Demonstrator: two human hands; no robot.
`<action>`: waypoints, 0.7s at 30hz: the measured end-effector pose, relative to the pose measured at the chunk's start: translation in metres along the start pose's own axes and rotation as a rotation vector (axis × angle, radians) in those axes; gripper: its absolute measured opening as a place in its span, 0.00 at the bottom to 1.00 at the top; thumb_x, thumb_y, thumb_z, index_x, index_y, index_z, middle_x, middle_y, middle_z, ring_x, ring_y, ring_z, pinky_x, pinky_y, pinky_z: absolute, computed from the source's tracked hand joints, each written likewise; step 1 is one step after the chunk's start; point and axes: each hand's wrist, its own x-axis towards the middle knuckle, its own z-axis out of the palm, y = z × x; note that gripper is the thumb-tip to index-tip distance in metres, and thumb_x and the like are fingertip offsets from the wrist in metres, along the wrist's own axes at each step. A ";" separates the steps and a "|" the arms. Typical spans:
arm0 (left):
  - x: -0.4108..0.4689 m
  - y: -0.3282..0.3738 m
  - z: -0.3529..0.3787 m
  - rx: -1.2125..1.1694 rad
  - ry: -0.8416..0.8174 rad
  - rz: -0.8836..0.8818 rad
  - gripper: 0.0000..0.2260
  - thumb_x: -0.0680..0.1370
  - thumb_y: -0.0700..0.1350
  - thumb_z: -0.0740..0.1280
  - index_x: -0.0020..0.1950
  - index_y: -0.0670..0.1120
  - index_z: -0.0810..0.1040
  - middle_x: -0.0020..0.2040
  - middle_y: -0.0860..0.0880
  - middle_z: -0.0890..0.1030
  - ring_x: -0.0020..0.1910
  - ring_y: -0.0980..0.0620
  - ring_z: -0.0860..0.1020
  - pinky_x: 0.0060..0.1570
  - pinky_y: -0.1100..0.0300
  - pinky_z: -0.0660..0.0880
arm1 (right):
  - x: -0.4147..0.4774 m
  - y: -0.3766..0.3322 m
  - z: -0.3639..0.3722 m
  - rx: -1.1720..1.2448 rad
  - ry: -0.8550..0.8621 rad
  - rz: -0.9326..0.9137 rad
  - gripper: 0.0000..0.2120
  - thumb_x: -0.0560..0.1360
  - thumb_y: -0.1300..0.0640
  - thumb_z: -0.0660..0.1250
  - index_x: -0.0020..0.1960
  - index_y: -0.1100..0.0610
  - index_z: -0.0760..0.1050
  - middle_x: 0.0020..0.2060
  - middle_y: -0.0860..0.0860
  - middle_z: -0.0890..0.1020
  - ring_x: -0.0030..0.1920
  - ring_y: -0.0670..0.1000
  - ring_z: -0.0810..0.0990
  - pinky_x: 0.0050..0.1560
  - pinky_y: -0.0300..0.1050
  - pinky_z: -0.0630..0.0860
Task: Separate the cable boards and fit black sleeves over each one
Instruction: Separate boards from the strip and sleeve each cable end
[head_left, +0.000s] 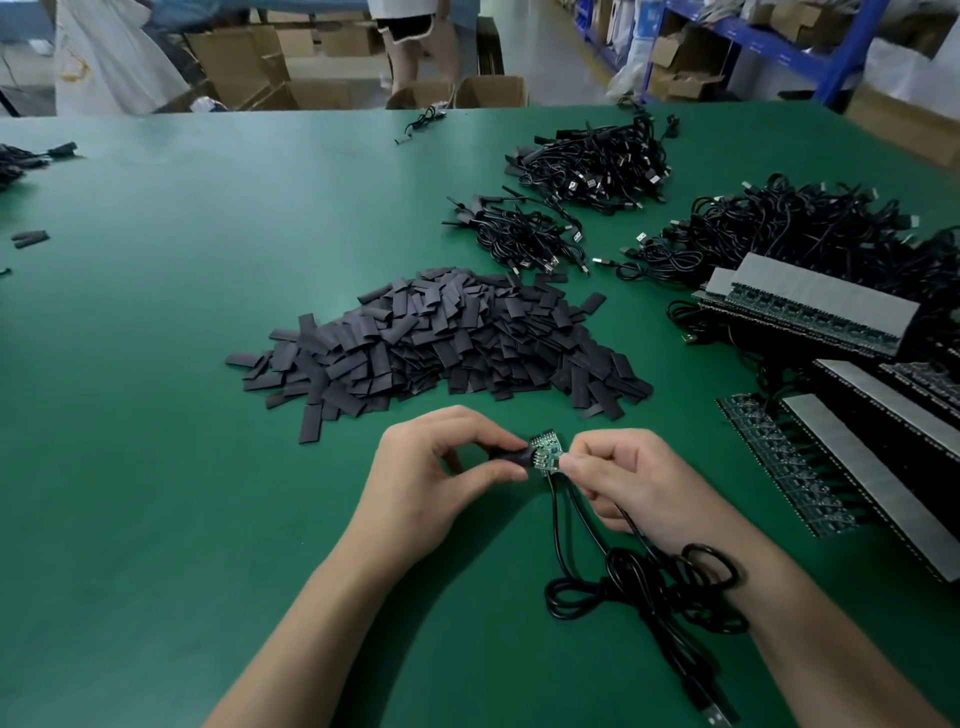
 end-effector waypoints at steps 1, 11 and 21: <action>0.000 0.000 -0.001 0.026 -0.004 0.013 0.07 0.70 0.47 0.80 0.47 0.52 0.88 0.45 0.58 0.86 0.47 0.56 0.83 0.40 0.61 0.76 | -0.001 -0.001 0.001 -0.046 0.013 -0.006 0.17 0.73 0.40 0.67 0.32 0.49 0.72 0.26 0.43 0.65 0.26 0.45 0.60 0.27 0.39 0.59; -0.001 0.006 -0.005 0.277 -0.064 0.118 0.08 0.72 0.53 0.79 0.49 0.55 0.88 0.47 0.61 0.84 0.47 0.62 0.81 0.48 0.55 0.80 | -0.006 -0.003 -0.002 -0.272 0.061 -0.005 0.17 0.81 0.47 0.67 0.35 0.51 0.72 0.27 0.45 0.70 0.28 0.45 0.65 0.29 0.38 0.62; -0.002 0.006 -0.005 0.224 -0.076 0.077 0.08 0.72 0.55 0.77 0.49 0.55 0.87 0.47 0.62 0.83 0.47 0.62 0.81 0.49 0.55 0.80 | -0.007 -0.004 0.000 -0.276 0.015 0.013 0.20 0.75 0.37 0.65 0.36 0.52 0.72 0.28 0.48 0.66 0.28 0.47 0.62 0.28 0.37 0.60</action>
